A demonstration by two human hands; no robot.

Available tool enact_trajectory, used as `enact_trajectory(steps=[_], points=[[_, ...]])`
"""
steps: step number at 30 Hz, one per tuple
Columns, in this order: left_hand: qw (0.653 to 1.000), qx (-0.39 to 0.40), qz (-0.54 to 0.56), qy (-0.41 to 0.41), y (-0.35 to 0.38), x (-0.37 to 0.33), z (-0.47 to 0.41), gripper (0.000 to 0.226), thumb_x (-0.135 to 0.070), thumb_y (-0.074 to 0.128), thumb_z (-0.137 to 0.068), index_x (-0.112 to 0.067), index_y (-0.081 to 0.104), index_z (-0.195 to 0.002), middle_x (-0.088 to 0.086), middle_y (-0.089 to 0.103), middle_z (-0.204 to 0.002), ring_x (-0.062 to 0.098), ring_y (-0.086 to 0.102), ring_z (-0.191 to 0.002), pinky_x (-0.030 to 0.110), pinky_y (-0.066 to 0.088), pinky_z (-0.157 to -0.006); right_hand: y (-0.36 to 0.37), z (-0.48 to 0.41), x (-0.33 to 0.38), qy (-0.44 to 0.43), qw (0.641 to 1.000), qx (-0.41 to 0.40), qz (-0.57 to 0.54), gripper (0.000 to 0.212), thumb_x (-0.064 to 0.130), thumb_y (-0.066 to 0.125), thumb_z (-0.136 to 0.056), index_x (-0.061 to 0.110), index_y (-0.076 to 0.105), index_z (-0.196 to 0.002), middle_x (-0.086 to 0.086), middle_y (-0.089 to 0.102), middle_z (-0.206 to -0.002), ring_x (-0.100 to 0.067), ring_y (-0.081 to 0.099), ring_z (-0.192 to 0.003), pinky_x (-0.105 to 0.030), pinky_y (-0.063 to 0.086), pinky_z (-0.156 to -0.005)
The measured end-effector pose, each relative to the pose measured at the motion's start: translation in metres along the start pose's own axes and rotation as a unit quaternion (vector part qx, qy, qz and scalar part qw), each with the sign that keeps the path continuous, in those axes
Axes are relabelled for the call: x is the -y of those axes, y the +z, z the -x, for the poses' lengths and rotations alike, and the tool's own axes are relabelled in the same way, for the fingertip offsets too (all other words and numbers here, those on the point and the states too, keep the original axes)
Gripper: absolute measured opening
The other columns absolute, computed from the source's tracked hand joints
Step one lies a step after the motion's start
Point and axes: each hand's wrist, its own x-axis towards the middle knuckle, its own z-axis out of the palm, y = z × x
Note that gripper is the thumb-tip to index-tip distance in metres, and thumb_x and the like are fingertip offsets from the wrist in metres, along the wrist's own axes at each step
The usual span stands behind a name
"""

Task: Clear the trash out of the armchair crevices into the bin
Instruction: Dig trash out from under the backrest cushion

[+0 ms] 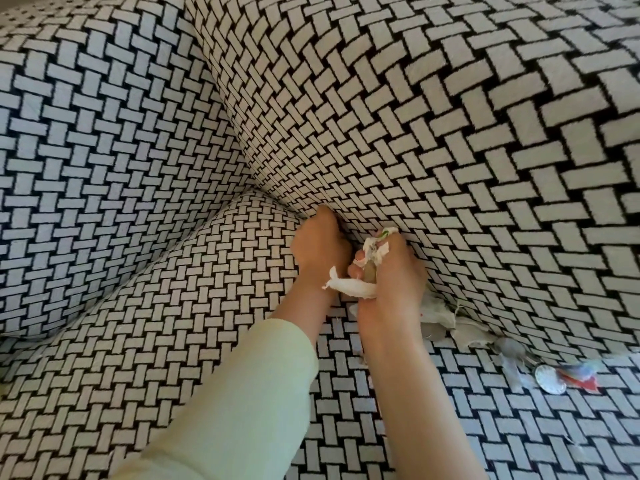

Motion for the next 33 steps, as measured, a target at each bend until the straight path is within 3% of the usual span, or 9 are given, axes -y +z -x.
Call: enact_trajectory(steps=[5,10,13,16,19,24,27,30,33], points=[[0.974,0.032,0.209,0.078,-0.024,0.036,-0.008,0.031,-0.008,0.062,-0.083,-0.019,0.036,-0.069,-0.006,0.048,-0.067,0.011,0.049,-0.062,0.010,0.035,-0.049,0.003,0.007,-0.003,-0.008,1.000,0.017,0.018,0.032,0.009,0.041,-0.092,0.012,0.050,-0.061,0.002,0.048,-0.049,-0.010,0.038,-0.041,-0.019,0.032,-0.042],[0.798,0.117,0.586,-0.077,-0.050,0.052,0.009,0.028,0.007,0.052,-0.087,-0.016,0.040,-0.078,0.002,0.066,-0.081,0.013,0.064,-0.085,0.028,0.045,-0.096,0.007,0.002,-0.006,0.065,0.993,0.027,0.091,0.027,0.012,0.041,-0.093,0.011,0.049,-0.067,-0.002,0.047,-0.060,-0.012,0.038,-0.048,-0.018,0.034,-0.042],[0.747,0.151,0.643,-0.077,-0.060,0.044,0.027,0.026,0.013,0.046,-0.086,-0.014,0.047,-0.084,0.007,0.065,-0.089,0.020,0.062,-0.095,0.030,0.045,-0.095,0.008,-0.001,-0.010,0.066,0.992,0.035,0.104,0.027,0.013,0.037,-0.095,0.010,0.050,-0.072,-0.005,0.049,-0.064,-0.014,0.042,-0.051,-0.018,0.037,-0.045],[0.789,0.204,0.579,-0.032,-0.059,0.019,0.049,0.018,-0.004,0.045,-0.093,-0.018,0.054,-0.098,0.007,0.058,-0.107,0.016,0.056,-0.096,0.026,0.050,-0.080,0.012,0.001,-0.019,0.051,0.992,0.081,0.077,0.025,0.020,0.035,-0.099,0.013,0.056,-0.087,-0.004,0.058,-0.079,-0.014,0.055,-0.071,-0.029,0.048,-0.068],[0.942,0.133,0.295,0.093,-0.039,0.008,0.060,0.037,-0.038,0.029,-0.097,-0.024,0.039,-0.130,0.000,0.041,-0.135,0.013,0.040,-0.126,0.044,0.026,-0.113,0.013,0.006,-0.026,0.096,0.969,0.215,-0.072,0.032,0.031,0.027,-0.098,0.014,0.053,-0.088,0.001,0.058,-0.084,-0.013,0.053,-0.092,-0.039,0.032,-0.107],[0.977,0.129,0.151,0.082,-0.029,0.007,0.056,0.058,-0.053,0.008,-0.092,-0.029,0.014,-0.145,-0.003,-0.001,-0.157,0.013,-0.011,-0.144,0.041,-0.018,-0.111,0.010,0.003,-0.027,0.162,0.931,0.254,-0.206,0.070,0.051,0.042,-0.071,0.020,0.043,-0.134,-0.004,0.045,-0.140,-0.016,0.033,-0.135,-0.042,0.017,-0.111],[0.981,0.140,0.103,0.087,-0.033,0.007,0.056,0.056,-0.054,0.009,-0.094,-0.031,0.014,-0.145,-0.003,-0.009,-0.157,0.015,-0.016,-0.144,0.046,-0.018,-0.112,0.003,-0.004,-0.029,0.066,0.984,0.166,-0.018,0.046,0.060,0.048,-0.078,0.025,0.058,-0.105,-0.009,0.060,-0.121,-0.024,0.054,-0.116,-0.043,0.037,-0.103],[0.937,0.229,0.231,0.125,-0.047,0.021,0.056,0.058,-0.057,0.018,-0.092,-0.029,0.023,-0.143,-0.004,0.011,-0.155,0.019,0.014,-0.143,0.051,0.018,-0.115,0.002,-0.006,-0.024,0.023,0.997,0.068,0.011,0.025,0.034,0.050,-0.091,0.014,0.060,-0.081,-0.005,0.069,-0.084,-0.015,0.065,-0.074,-0.029,0.052,-0.069],[0.934,0.194,0.275,0.119,-0.063,0.047,0.040,0.035,-0.038,0.038,-0.096,-0.031,0.041,-0.129,-0.008,0.041,-0.140,0.006,0.034,-0.129,0.029,0.027,-0.110,0.005,-0.002,-0.012,0.014,0.999,0.023,-0.020,0.035,0.016,0.050,-0.088,0.018,0.040,-0.055,0.004,0.040,-0.042,-0.008,0.032,-0.034,-0.015,0.025,-0.036]])
